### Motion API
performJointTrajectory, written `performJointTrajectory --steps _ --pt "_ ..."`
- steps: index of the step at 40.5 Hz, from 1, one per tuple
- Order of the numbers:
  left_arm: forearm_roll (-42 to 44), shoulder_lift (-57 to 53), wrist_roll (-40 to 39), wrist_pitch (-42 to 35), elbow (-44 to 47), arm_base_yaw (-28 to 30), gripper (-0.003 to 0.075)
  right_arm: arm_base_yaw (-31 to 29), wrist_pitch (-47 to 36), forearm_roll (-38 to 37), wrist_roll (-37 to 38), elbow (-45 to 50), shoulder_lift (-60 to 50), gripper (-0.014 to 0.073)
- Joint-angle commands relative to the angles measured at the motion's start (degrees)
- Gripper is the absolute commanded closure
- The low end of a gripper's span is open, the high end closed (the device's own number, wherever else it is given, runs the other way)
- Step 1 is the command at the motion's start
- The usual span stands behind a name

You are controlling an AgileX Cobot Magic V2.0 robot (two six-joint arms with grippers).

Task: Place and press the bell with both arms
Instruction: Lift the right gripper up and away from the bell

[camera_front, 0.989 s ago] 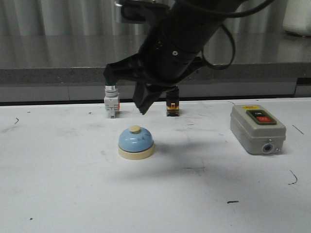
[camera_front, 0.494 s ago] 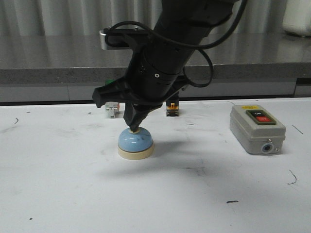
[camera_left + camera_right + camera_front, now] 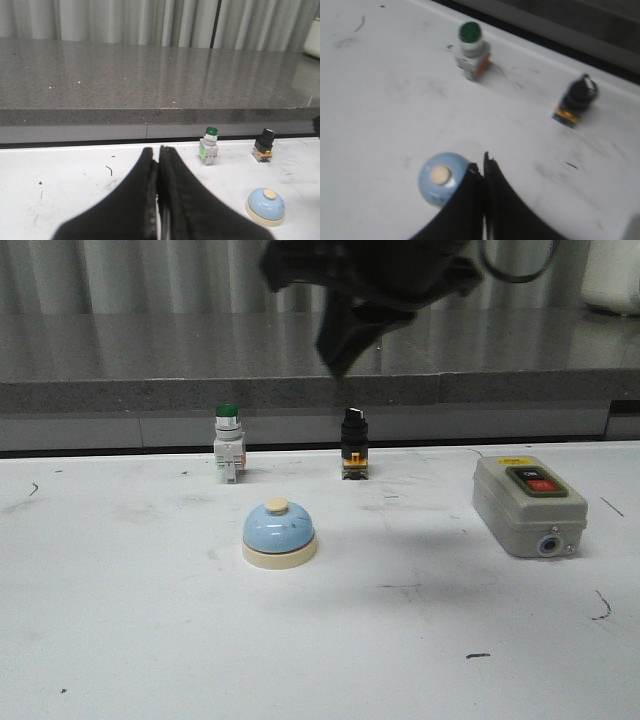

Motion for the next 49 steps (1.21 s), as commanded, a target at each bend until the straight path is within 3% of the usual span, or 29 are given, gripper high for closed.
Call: performJointTrajectory --steps 1,11,25,35,49 --pt "-0.7 0.5 -0.1 -4.9 -1.4 0.1 0.074 -4.6 -3.7 -0.1 -0.5 5.2 -8.5 0.0657" --pt "-0.7 0.5 -0.1 -4.9 -1.4 0.1 0.074 -17.2 -6.4 -1.3 -0.7 24.2 -26.7 0.0659" --pt "-0.7 0.5 -0.1 -4.9 -1.4 0.1 0.074 -18.7 -14.0 -3.3 -0.6 44.3 -57.1 0.0664" --pt "-0.7 0.5 -0.1 -4.9 -1.4 0.1 0.074 -18.7 -14.1 -3.3 -0.6 48.2 -70.0 0.0664" --pt "-0.7 0.5 -0.1 -4.9 -1.4 0.1 0.074 -18.7 -13.9 -3.3 -0.6 48.2 -71.4 0.0664"
